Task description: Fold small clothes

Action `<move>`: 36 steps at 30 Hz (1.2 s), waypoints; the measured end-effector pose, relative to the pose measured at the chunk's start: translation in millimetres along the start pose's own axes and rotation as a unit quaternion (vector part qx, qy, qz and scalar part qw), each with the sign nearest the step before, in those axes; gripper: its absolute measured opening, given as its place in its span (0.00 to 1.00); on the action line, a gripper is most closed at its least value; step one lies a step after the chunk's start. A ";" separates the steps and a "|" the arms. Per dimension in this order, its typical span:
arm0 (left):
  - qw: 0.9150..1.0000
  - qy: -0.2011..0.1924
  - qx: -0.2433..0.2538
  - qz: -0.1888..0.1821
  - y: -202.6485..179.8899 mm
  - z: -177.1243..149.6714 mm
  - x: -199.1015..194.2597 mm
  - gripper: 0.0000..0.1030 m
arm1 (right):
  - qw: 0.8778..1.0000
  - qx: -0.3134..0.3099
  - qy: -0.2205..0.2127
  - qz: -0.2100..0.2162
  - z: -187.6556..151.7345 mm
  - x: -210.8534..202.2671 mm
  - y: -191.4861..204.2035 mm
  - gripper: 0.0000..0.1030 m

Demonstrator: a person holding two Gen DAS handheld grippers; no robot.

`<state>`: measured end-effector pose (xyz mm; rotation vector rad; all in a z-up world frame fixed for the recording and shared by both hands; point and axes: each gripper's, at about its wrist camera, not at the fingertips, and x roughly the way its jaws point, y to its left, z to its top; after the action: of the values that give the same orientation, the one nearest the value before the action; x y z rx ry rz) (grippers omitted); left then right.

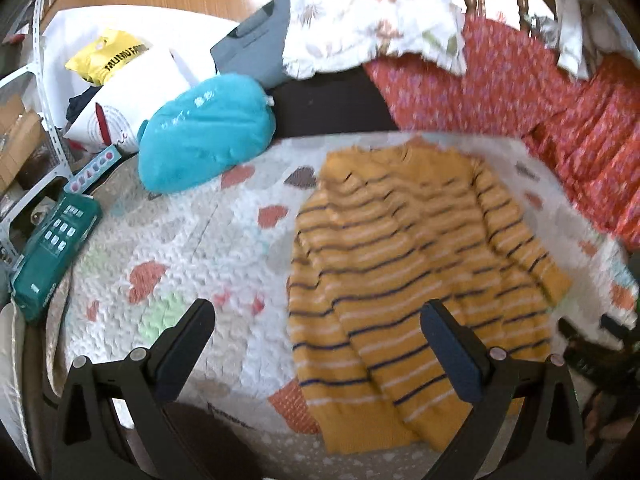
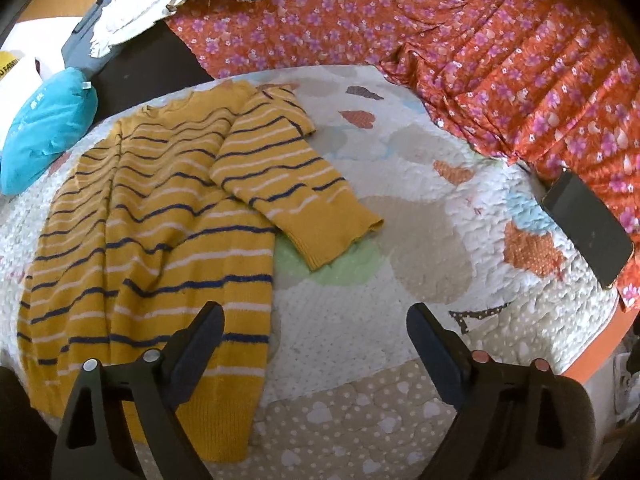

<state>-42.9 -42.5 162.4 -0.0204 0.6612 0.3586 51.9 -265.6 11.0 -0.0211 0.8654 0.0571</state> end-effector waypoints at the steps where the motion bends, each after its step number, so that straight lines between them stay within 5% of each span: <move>1: 1.000 0.011 0.005 0.002 1.7 9.0 2.9 0.99 | 1.000 -0.001 -0.004 -0.002 1.6 -2.8 -0.5 0.91; 6: 1.000 -0.013 0.019 0.008 -16.7 34.6 -7.7 1.00 | 1.000 -0.011 -0.008 -0.017 3.5 -9.1 -0.8 0.91; 8: 0.999 0.019 0.039 0.015 -16.1 45.6 20.6 1.00 | 1.000 -0.015 -0.007 -0.022 2.1 -9.0 -1.2 0.91; 13: 0.999 0.010 0.039 -0.014 -31.7 96.6 21.6 1.00 | 0.999 -0.013 -0.018 -0.030 18.7 -18.0 -6.0 0.87; 16: 0.999 -0.026 0.012 -0.038 -27.6 130.1 2.7 0.99 | 0.997 -0.016 -0.067 -0.027 73.9 -49.3 -11.6 0.86; 19: 0.997 -0.068 0.011 -0.021 -20.8 146.9 -16.5 1.00 | 0.989 -0.024 -0.143 -0.024 146.0 -98.9 -12.4 0.86; 23: 0.996 -0.092 -0.002 -0.011 -4.6 149.7 -36.7 1.00 | 0.968 -0.020 -0.250 -0.010 263.8 -194.3 -8.6 0.87; 26: 0.994 -0.100 -0.030 -0.021 20.0 149.0 -51.3 1.00 | 0.959 -0.002 -0.283 0.020 329.5 -254.2 -1.6 0.88; 31: 0.993 -0.106 -0.053 -0.007 43.9 146.0 -52.4 1.00 | 0.942 0.009 -0.332 0.035 377.9 -323.7 2.6 0.91; 36: 0.992 -0.108 -0.066 0.009 54.0 130.0 -55.8 1.00 | 0.943 -0.031 -0.329 0.047 363.5 -322.8 17.5 0.93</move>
<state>-24.0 7.4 304.1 -0.0995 0.4229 0.4149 118.4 -246.3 492.5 -0.0179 0.1936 0.1706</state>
